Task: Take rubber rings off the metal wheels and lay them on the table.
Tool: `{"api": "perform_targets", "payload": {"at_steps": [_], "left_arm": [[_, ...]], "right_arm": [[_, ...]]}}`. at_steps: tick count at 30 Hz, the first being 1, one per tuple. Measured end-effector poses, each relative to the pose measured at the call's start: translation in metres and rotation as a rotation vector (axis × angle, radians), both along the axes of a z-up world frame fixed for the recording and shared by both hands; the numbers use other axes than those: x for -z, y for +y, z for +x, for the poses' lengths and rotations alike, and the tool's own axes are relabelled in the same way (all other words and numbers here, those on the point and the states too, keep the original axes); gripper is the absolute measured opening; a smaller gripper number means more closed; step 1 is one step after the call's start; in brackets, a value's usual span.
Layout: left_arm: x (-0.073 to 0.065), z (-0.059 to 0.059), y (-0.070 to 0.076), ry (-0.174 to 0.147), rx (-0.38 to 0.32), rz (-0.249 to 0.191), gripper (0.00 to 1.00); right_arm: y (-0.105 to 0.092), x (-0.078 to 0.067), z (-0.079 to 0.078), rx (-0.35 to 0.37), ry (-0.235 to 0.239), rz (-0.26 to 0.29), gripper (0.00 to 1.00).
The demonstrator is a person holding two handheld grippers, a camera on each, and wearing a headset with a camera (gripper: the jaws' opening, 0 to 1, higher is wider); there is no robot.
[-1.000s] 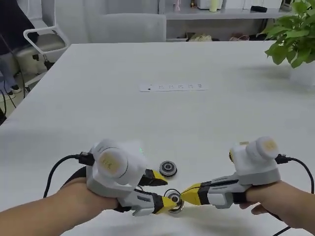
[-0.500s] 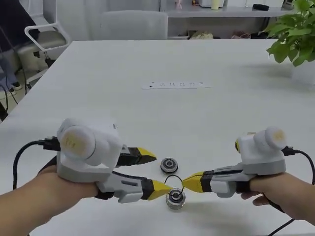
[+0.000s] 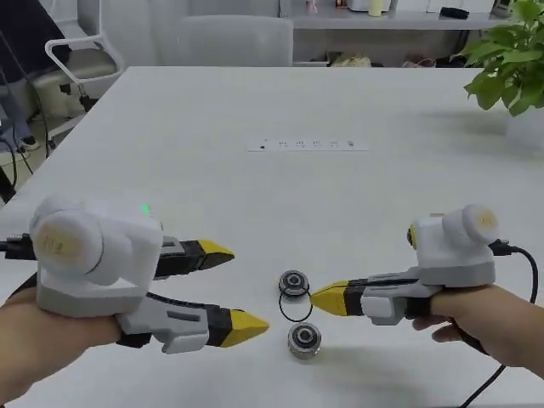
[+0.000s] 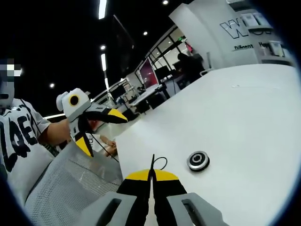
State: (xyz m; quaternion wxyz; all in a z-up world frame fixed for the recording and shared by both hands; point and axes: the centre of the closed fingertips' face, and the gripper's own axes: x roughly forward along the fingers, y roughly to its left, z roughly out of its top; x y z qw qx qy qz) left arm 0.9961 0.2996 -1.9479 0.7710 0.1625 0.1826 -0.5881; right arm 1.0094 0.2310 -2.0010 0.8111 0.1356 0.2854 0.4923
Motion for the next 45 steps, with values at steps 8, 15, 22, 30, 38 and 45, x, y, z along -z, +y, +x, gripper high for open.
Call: {"api": "perform_targets", "payload": {"at_steps": [8,15,22,30,38,45], "left_arm": [[0.003,-0.001,0.019,0.016,-0.053,-0.011,0.59],[0.005,-0.002,0.033,0.028,-0.087,-0.015,0.61],[0.005,-0.003,0.043,0.022,-0.107,-0.012,0.63],[0.007,-0.001,0.052,0.031,-0.135,-0.018,0.64],[0.008,0.000,0.057,0.035,-0.153,-0.020,0.65],[0.009,-0.002,0.057,0.042,-0.154,-0.019,0.64]], "right_arm": [[0.017,-0.003,0.004,-0.028,0.002,0.006,0.00],[0.035,0.000,0.005,-0.057,0.011,0.003,0.00],[0.052,0.006,0.006,-0.076,0.023,-0.002,0.00],[0.065,0.022,0.008,-0.072,0.042,-0.035,0.00],[0.076,0.041,0.011,-0.059,0.051,-0.094,0.00],[0.077,0.053,0.018,-0.014,0.062,-0.125,0.00]]}}
